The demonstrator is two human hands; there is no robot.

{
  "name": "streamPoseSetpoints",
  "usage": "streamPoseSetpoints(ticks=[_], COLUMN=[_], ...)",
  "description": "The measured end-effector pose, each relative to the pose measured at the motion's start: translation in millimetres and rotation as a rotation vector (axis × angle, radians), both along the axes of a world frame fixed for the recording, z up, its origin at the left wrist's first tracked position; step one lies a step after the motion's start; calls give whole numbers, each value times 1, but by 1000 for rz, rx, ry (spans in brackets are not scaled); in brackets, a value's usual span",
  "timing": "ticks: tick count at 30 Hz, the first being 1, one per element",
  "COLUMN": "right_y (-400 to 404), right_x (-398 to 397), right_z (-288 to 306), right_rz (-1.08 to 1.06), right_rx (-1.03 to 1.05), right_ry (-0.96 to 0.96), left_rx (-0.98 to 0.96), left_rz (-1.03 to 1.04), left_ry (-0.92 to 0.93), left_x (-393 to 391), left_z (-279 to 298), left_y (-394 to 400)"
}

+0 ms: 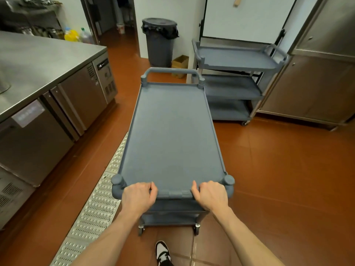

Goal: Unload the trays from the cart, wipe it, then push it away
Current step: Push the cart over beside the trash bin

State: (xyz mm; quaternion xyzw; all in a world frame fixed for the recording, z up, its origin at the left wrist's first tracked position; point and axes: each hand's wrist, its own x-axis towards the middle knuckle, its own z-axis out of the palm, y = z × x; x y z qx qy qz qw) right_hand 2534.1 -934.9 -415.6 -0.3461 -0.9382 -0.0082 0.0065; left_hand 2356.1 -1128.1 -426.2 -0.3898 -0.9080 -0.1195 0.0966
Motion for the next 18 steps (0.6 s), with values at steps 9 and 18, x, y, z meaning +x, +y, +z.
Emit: streamPoseSetpoints(ticks=[9,18], right_y=[98,185], right_x=[-101,-203], right_z=[1,9], right_rz=[-20,42], right_rx=[-7,-12], right_ry=[-73,-64], left_rx=[-15,-30], left_rz=[38,63], left_ry=[-26,-33], left_x=[-93,-188], left_z=[-3,2], left_y=[93,175])
